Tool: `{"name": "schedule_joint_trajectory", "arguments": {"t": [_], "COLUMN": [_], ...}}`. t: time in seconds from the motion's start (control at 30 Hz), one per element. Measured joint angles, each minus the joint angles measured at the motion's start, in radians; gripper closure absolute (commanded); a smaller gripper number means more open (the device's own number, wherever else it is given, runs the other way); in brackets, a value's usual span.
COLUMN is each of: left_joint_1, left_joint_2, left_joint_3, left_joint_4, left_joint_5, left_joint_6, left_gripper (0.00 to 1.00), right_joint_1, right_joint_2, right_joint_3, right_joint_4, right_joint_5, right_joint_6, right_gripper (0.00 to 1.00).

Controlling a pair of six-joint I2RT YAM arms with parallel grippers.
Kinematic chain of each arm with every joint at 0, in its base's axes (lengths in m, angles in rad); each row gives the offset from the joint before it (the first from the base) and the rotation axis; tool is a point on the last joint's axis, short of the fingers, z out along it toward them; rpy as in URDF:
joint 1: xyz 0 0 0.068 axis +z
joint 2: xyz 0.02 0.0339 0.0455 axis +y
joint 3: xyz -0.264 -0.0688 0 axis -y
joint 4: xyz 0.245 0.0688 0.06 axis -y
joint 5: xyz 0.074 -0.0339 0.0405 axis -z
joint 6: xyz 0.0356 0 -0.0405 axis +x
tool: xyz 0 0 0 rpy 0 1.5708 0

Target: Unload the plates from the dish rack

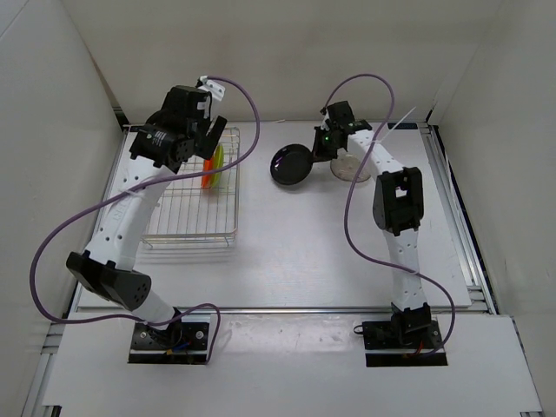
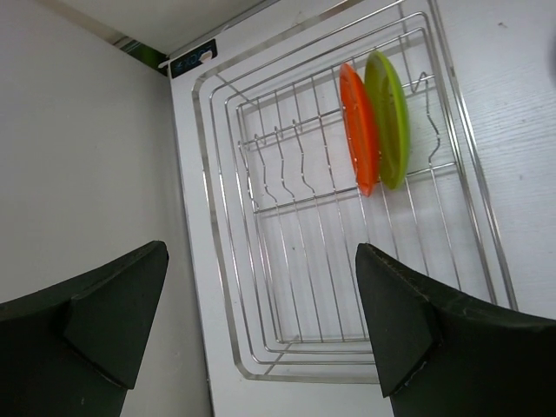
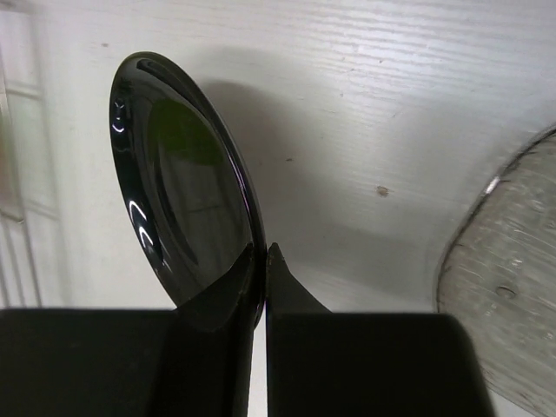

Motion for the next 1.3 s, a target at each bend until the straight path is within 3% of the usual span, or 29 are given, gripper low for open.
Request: {"name": "schedule_joint_trajectory", "arguments": {"t": [0.27,0.5,0.53,0.7,1.03,1.13,1.17,1.3], "left_joint_1": [-0.015,-0.015,-0.015,-0.012,0.117,0.138,0.148,0.174], "left_joint_2": [-0.009,-0.054,-0.058,-0.064,-0.118,-0.119,-0.119,-0.118], "left_joint_3": [-0.002,-0.061,-0.071,-0.107,-0.272,-0.285,-0.286,-0.287], "left_joint_4": [-0.004,-0.003,-0.003,0.001,0.095,0.116,0.124,0.165], "left_joint_5": [0.026,0.037,0.039,0.051,0.139,0.2,0.23,0.367], "left_joint_6": [-0.007,-0.011,-0.014,-0.021,-0.025,-0.039,-0.043,-0.075], "left_gripper": [0.0,0.0,0.0,0.0,0.0,0.0,0.0,0.0], "right_joint_1": [0.047,0.048,0.048,0.048,0.047,0.047,0.047,0.047], "right_joint_2": [0.051,0.051,0.051,0.059,0.071,0.054,0.04,-0.063], "right_joint_3": [0.008,0.016,0.016,0.016,0.014,-0.002,-0.011,-0.04], "right_joint_4": [0.004,0.007,0.006,0.006,0.005,0.002,-0.005,-0.043], "right_joint_5": [0.06,0.082,0.085,0.101,0.101,0.102,0.101,0.076], "right_joint_6": [0.047,0.059,0.058,0.05,0.023,0.009,0.002,-0.045], "right_gripper": [0.98,0.88,0.82,0.82,0.78,0.7,0.6,0.41]}}
